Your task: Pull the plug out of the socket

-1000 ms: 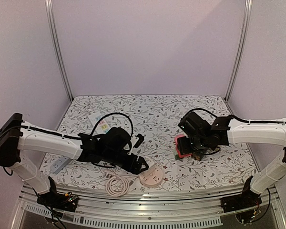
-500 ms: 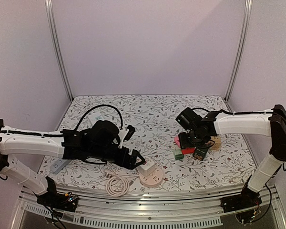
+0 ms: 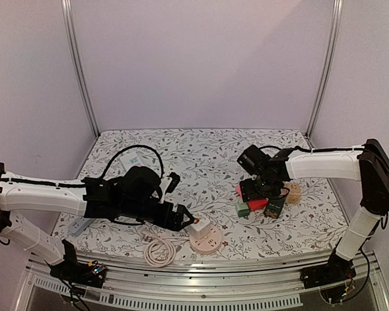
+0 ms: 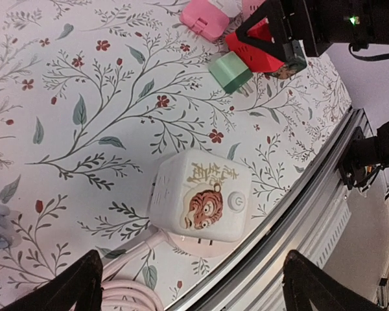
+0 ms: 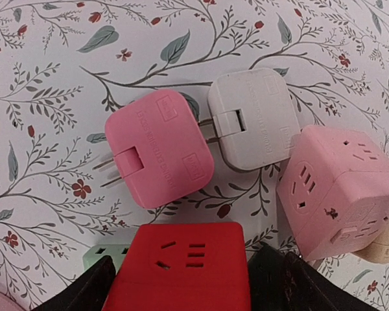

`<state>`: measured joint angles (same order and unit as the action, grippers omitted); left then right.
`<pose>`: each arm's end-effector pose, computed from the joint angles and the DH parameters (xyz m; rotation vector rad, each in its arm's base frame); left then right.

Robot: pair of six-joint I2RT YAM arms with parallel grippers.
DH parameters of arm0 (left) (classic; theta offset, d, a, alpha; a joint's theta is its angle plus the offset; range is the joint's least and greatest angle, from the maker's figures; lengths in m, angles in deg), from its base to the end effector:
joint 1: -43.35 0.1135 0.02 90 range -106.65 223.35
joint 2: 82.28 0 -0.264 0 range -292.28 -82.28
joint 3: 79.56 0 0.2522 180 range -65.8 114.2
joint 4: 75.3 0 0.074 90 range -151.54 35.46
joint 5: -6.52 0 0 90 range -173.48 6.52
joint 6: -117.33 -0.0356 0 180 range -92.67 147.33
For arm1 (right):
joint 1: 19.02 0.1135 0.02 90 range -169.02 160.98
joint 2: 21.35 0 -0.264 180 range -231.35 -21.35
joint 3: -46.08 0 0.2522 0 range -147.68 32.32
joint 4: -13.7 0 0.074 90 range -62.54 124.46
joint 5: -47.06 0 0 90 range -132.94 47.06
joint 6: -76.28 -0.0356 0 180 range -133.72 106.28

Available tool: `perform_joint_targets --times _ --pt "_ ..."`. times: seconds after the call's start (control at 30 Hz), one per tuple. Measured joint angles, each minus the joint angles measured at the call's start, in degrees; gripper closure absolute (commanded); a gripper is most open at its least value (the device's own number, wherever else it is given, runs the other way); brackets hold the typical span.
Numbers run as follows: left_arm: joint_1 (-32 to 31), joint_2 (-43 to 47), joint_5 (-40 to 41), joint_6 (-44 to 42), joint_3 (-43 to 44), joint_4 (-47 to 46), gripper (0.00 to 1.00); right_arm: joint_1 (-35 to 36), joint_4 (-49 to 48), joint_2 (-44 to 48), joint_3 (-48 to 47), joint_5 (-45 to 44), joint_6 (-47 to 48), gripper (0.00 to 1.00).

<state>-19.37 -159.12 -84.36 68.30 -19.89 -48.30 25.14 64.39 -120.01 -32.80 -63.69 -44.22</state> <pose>0.1276 -0.2486 0.2198 0.4849 2.4805 -0.8521 0.2476 0.2229 0.1880 -0.2325 2.6438 -0.1093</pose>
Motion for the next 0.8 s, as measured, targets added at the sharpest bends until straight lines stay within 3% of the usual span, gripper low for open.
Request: perform_joint_targets --times 0.17,0.43,0.6,0.8 --pt "0.0 0.07 0.09 0.63 -0.2 -0.09 0.05 0.0 1.09 1.79 0.0 0.79 0.7 0.08" --pt "0.55 0.09 -0.35 1.16 -0.87 -1.09 0.05 0.59 3.32 13.4 0.0 4.02 0.22 0.11" --pt "0.92 -0.5 -1.68 1.99 -1.36 -3.93 0.06 4.13 3.21 20.72 1.99 7.65 -3.52 0.19" --pt "1.38 -3.5 -3.78 3.06 -2.21 -7.54 0.06 12.74 -0.85 22.4 8.79 12.41 -10.93 0.28"
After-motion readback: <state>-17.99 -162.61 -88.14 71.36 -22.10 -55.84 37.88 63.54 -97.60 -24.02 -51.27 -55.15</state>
